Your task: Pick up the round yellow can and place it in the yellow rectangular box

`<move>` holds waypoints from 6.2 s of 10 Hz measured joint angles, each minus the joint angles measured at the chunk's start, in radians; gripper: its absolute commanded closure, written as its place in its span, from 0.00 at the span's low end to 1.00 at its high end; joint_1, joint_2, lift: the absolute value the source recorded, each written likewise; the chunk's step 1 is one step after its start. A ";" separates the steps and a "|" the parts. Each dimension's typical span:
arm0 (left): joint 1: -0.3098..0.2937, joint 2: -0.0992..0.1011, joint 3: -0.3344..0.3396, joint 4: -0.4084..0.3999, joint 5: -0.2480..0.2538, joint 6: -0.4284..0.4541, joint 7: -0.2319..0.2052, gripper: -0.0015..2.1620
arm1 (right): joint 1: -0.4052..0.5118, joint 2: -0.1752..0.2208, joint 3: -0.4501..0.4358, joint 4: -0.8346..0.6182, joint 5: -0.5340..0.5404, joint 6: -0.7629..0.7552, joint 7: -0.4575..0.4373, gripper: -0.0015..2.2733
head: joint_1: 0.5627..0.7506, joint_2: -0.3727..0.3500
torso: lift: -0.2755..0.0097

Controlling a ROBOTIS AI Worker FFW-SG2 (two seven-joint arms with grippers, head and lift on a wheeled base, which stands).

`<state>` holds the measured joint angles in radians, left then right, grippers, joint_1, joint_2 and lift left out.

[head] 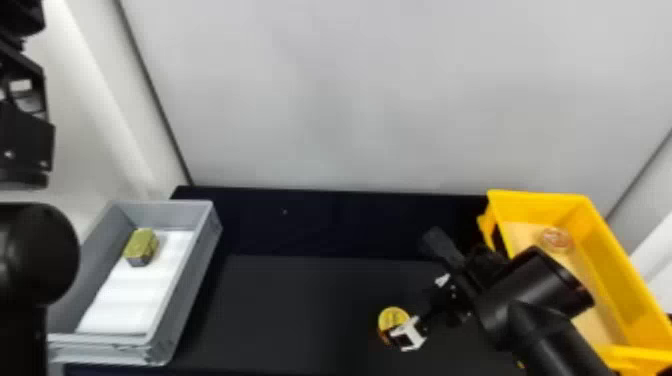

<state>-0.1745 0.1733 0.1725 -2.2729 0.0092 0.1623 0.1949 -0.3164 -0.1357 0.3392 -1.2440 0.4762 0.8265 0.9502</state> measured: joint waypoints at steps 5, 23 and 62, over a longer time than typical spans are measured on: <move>-0.004 0.003 -0.001 0.002 0.000 -0.005 0.000 0.04 | -0.048 0.017 0.021 0.144 -0.026 -0.099 -0.034 0.03 | 0.70 0.59 | 0.96; -0.013 -0.002 -0.010 0.007 0.000 -0.016 0.000 0.04 | -0.097 0.026 0.080 0.253 -0.036 -0.193 -0.076 0.29 | 0.70 0.59 | 0.96; -0.009 0.020 0.008 -0.021 -0.001 0.023 -0.014 0.04 | -0.057 -0.200 -0.578 0.187 -0.109 0.016 -0.340 0.29 | 0.70 0.59 | 0.96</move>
<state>-0.1838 0.1929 0.1807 -2.2934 0.0084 0.1854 0.1811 -0.3731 -0.3357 -0.2391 -1.0573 0.3672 0.8422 0.6100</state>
